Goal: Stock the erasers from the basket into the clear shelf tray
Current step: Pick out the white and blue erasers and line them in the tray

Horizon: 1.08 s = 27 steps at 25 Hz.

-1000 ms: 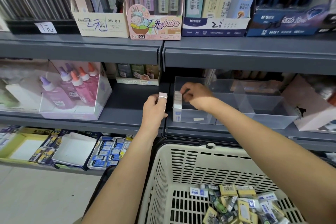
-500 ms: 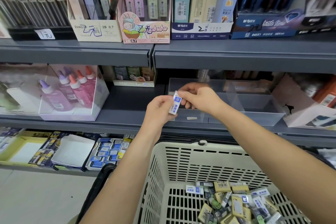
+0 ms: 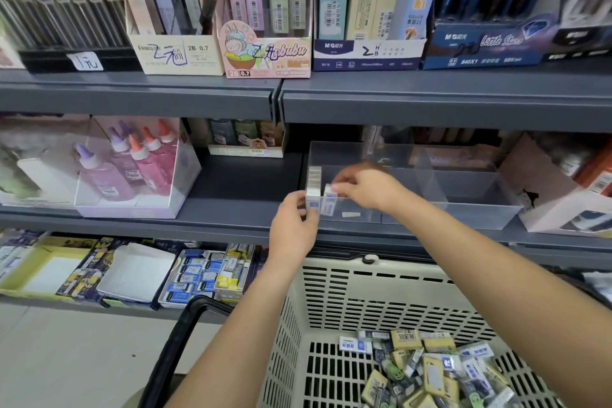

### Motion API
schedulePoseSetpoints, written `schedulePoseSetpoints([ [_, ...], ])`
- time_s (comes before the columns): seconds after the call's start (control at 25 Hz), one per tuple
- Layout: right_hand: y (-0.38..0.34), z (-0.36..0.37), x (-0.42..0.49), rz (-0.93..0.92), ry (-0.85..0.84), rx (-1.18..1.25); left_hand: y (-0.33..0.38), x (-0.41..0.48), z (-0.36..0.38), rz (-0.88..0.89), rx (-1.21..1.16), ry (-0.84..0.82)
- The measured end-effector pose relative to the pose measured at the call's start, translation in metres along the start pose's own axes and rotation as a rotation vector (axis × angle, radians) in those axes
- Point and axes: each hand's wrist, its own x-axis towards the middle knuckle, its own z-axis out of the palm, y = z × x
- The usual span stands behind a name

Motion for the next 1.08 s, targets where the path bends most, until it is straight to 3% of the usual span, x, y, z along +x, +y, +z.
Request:
schedulePoseSetpoints([
  [0.08,-0.003,0.007,0.000,-0.033,-0.043,-0.155,-0.003,-0.001,0.000,0.054,0.075,0.019],
  [0.28,-0.003,0.006,-0.008,-0.064,-0.047,-0.178,-0.002,-0.006,0.003,0.125,0.177,0.045],
  [0.52,0.019,-0.015,-0.057,-0.067,0.284,0.159,0.007,-0.041,0.000,0.137,0.097,0.151],
  [0.64,0.041,-0.008,-0.110,-0.127,0.313,0.344,0.008,-0.082,0.013,0.232,0.097,0.131],
  [0.72,0.060,0.011,-0.145,-0.150,0.205,0.341,0.002,-0.103,0.033,0.173,0.152,-0.030],
  [0.88,0.104,0.070,-0.192,-0.045,-0.230,0.128,-0.025,-0.131,0.071,-0.192,0.208,-0.414],
  [0.96,0.121,0.098,-0.204,-0.021,-0.418,-0.006,-0.046,-0.145,0.081,-0.266,0.312,-0.620],
  [1.08,0.131,0.128,-0.218,-0.035,-0.541,-0.052,-0.073,-0.157,0.083,-0.315,0.429,-0.743],
])
